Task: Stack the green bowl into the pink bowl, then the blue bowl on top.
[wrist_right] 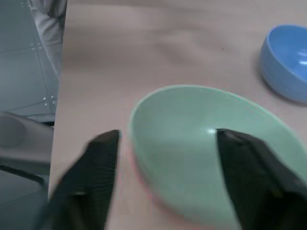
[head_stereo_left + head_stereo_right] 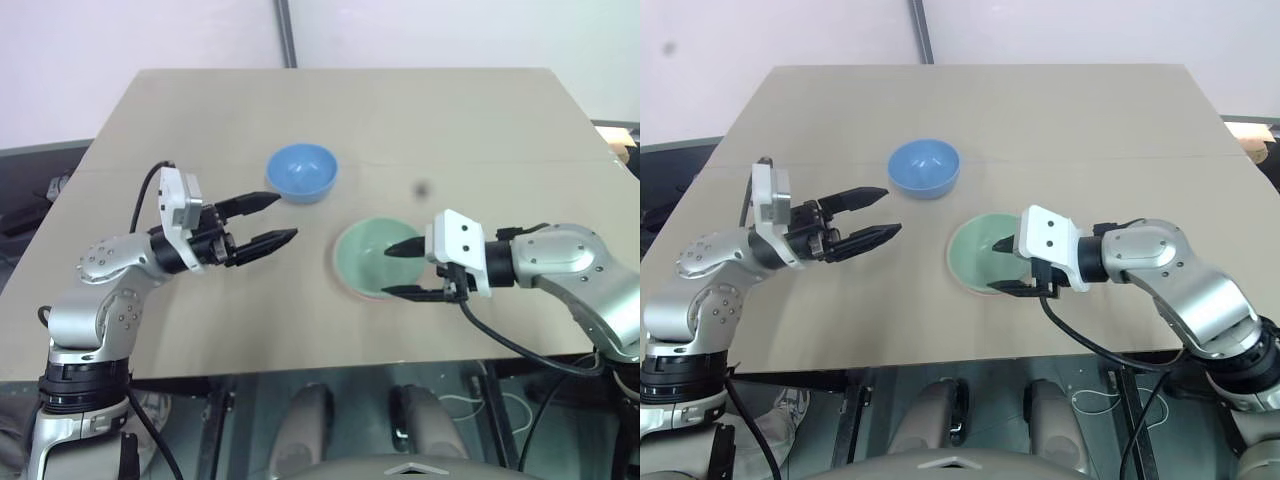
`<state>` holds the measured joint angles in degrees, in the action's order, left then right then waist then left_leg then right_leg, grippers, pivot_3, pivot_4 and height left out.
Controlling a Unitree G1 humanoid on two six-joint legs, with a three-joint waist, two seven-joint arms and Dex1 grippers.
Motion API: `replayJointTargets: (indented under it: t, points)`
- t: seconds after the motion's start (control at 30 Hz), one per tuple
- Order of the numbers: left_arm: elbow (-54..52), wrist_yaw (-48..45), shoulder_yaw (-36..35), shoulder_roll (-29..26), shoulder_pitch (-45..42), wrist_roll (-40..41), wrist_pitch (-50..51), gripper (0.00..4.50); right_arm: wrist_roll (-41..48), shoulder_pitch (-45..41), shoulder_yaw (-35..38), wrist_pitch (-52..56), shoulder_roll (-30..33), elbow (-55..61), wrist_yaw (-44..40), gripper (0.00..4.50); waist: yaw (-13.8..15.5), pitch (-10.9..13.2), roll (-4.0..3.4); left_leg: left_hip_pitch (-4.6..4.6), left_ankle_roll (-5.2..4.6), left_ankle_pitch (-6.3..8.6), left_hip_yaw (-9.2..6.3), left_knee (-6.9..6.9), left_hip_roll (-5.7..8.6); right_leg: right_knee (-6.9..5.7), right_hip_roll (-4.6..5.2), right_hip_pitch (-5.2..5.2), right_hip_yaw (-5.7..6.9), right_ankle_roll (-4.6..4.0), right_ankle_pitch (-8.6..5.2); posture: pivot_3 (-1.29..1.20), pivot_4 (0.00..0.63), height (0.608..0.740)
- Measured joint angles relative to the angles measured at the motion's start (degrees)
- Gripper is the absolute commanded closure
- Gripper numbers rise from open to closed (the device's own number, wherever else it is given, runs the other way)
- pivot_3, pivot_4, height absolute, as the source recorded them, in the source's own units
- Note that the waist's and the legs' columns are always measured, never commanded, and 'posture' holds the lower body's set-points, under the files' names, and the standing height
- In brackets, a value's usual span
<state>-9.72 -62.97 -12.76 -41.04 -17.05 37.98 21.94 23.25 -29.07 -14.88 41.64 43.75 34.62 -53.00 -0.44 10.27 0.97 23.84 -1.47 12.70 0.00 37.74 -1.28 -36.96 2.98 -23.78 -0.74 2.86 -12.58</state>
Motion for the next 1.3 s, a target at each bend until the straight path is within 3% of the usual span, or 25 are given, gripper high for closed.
replayJointTargets:
  t: [0.13, 0.27, 0.37, 0.5, 0.6, 0.8, 0.83, 0.87, 1.07, 1.17, 1.3]
  points:
    - [2.95, 0.43, 2.64, -0.61, -3.70, -4.49, -1.18, 0.85, 3.50, 0.02, 5.27, 1.91, -1.27, 1.32, 2.32, 0.10, 0.33, 0.01, 0.02, 0.01, 0.00, 0.00, 0.01, 0.02, 0.04, -0.01, 0.01, 0.01, -0.01, 0.03, -0.01, 0.00, 0.150, 0.740]
    - [10.15, 0.45, 8.34, -3.03, -10.67, -15.25, -8.76, 0.85, 12.61, 0.05, 18.22, 8.40, -0.11, 5.94, 5.24, 0.10, 0.86, 0.01, 0.02, 0.02, 0.00, 0.00, 0.01, 0.01, 0.04, 0.02, -0.01, 0.01, 0.01, 0.00, 0.01, 0.00, 0.150, 0.740]
    - [20.23, 1.41, 14.48, -3.69, -20.67, -25.38, -14.77, 0.85, 15.51, 3.37, 25.25, 11.99, 3.91, 8.95, 7.78, 0.10, 1.56, 0.00, 0.05, 0.06, 0.00, 0.00, -0.04, -0.01, 0.08, 0.08, -0.02, 0.03, 0.08, -0.01, 0.01, 0.00, 0.150, 0.740]
    - [36.21, 2.43, 23.93, -2.84, -33.37, -38.70, -20.91, 0.85, 15.21, 8.95, 29.52, 12.81, 6.01, 9.80, 10.39, 0.10, 1.37, 0.00, 0.09, 0.10, -0.01, 0.00, 0.02, 0.00, 0.16, 0.12, 0.00, 0.04, -0.01, 0.06, -0.01, 0.00, 0.150, 0.740]
    - [48.73, 1.96, 31.60, 0.18, -41.44, -47.54, -32.51, 0.85, 14.91, 11.42, 31.29, 12.20, 6.16, 9.91, 12.47, 0.10, 1.22, 0.01, 0.11, 0.14, -0.04, 0.02, 0.13, 0.00, 0.16, 0.13, 0.01, -0.02, -0.13, 0.11, 0.04, 0.00, 0.150, 0.740]
    - [66.09, 5.84, 40.34, 5.07, -50.73, -59.89, -47.15, 0.85, 14.77, 11.69, 32.34, 11.62, 5.38, 9.94, 17.45, 0.10, 0.94, 0.04, 0.15, 0.59, -0.09, 0.05, 0.13, 0.01, 0.08, 0.11, -0.09, -0.51, -0.16, 0.27, 0.16, 0.00, 0.150, 0.740]
    - [68.47, 6.93, 41.16, 5.71, -51.71, -61.63, -48.75, 1.39, 14.85, 12.00, 32.89, 11.62, 5.38, 9.99, 17.89, 0.00, 0.96, 0.04, 0.15, 0.75, -0.09, 0.05, 0.10, 0.05, 0.07, 0.06, -0.09, -0.63, -0.13, 0.27, 0.17, 0.00, 0.150, 0.740]
    - [70.34, 7.94, 42.30, 6.19, -52.58, -63.19, -50.02, 1.59, 14.96, 12.30, 33.41, 11.62, 5.39, 10.13, 18.38, 0.00, 1.10, 0.04, 0.15, 0.94, -0.09, 0.05, 0.08, 0.11, 0.08, 0.05, -0.10, -0.78, -0.11, 0.31, 0.20, 0.00, 0.150, 0.740]
    - [75.83, 10.06, 42.77, 8.24, -53.94, -66.21, -54.06, 4.46, 15.56, 14.33, 35.23, 11.62, 5.43, 11.42, 19.75, 0.00, 1.15, 0.06, 0.19, 1.09, -0.13, 0.07, 0.10, 0.31, 0.10, 0.06, -0.08, -0.81, -0.13, 0.42, 0.26, 0.00, 0.150, 0.740]
    - [76.01, 9.72, 42.05, 8.35, -54.29, -65.50, -56.77, 4.46, 15.71, 14.79, 35.75, 11.38, 5.49, 11.62, 19.85, 0.00, 1.15, 0.07, 0.20, 1.11, -0.13, 0.07, 0.09, 0.42, 0.09, 0.04, -0.07, -0.80, -0.14, 0.48, 0.30, 0.00, 0.150, 0.740]
    - [72.39, 2.92, 36.86, 8.84, -54.33, -57.57, -59.36, 4.46, 15.56, 15.44, 36.64, 10.49, 5.54, 11.53, 19.98, 0.00, 1.20, 0.08, 0.21, 1.17, -0.13, 0.07, 0.08, 0.58, 0.06, -0.02, -0.07, -0.80, -0.13, 0.52, 0.34, 0.00, 0.150, 0.740]
